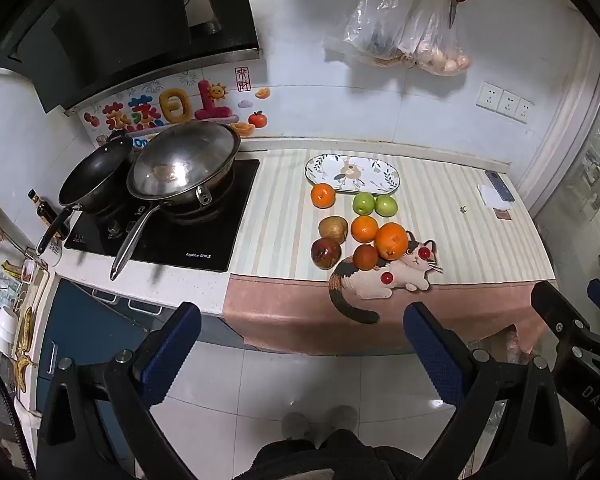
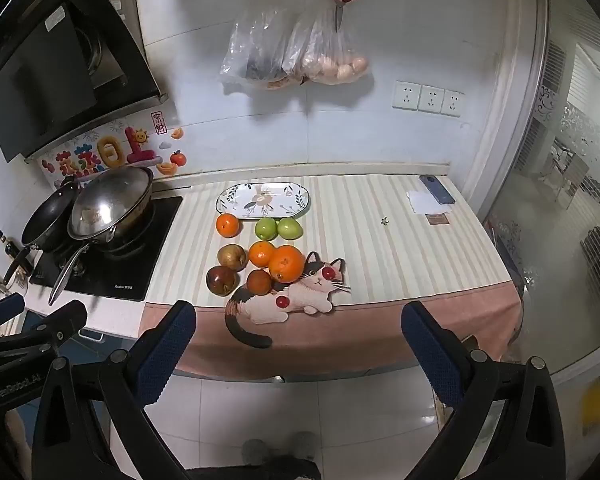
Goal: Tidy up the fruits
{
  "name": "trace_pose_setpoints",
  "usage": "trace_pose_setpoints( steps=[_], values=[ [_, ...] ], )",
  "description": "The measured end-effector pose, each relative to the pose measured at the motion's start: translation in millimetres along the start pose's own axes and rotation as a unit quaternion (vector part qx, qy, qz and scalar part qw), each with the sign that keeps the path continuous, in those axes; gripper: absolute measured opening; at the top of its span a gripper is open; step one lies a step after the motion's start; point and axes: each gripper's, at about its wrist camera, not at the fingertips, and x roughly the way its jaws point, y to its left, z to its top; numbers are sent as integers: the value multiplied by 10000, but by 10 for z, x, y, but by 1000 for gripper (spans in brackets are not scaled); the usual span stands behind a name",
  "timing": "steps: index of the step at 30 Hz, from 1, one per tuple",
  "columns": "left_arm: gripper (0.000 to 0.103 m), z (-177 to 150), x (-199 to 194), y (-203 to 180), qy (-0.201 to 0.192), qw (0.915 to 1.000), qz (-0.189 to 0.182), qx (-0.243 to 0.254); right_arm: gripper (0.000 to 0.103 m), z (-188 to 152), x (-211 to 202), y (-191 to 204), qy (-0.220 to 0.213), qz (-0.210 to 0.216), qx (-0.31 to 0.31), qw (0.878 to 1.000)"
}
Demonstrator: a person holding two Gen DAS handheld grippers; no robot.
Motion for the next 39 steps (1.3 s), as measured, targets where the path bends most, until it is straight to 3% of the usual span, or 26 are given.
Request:
trace_pose_setpoints(
  steps=[39],
  values=[
    [103, 75, -195, -11, -144, 9999, 21, 54, 103, -60, -76, -12, -17, 43, 22, 10000]
  ],
)
